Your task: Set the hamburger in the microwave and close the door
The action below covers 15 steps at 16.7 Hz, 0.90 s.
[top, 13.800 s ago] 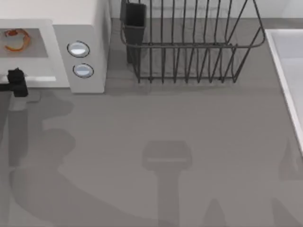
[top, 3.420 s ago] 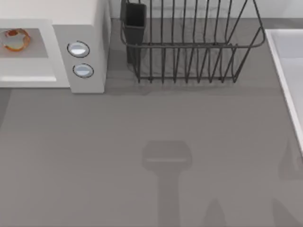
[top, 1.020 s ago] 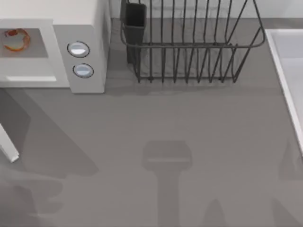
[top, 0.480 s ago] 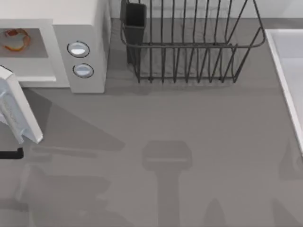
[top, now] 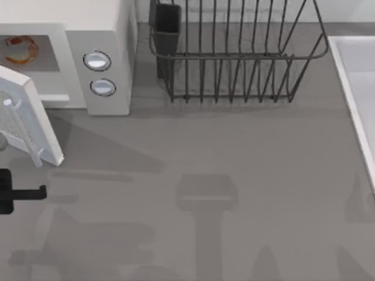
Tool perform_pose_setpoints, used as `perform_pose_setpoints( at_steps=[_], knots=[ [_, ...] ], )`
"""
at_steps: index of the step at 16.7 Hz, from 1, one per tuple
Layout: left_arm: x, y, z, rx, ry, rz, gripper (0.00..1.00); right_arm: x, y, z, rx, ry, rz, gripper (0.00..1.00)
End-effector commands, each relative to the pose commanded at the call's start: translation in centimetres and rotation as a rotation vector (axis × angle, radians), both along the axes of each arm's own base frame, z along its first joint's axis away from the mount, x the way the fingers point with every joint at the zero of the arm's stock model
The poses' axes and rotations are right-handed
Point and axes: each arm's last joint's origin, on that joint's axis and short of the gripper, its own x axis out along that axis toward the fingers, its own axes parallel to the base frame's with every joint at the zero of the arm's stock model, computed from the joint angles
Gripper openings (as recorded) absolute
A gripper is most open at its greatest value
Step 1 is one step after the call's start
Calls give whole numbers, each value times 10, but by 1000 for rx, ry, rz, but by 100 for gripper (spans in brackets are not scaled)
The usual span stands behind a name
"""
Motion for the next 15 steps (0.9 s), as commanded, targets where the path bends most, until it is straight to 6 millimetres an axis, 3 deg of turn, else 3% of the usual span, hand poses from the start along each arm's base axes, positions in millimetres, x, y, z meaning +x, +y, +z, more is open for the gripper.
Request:
perform_pose_setpoints(
  at_steps=[5, 15],
  knots=[
    [13, 0, 2, -2, 3, 0, 0, 0, 0, 0, 0, 0, 0, 100],
    [93, -1, -7, -2, 2, 1, 0, 0, 0, 0, 0, 0, 0, 100]
  ],
)
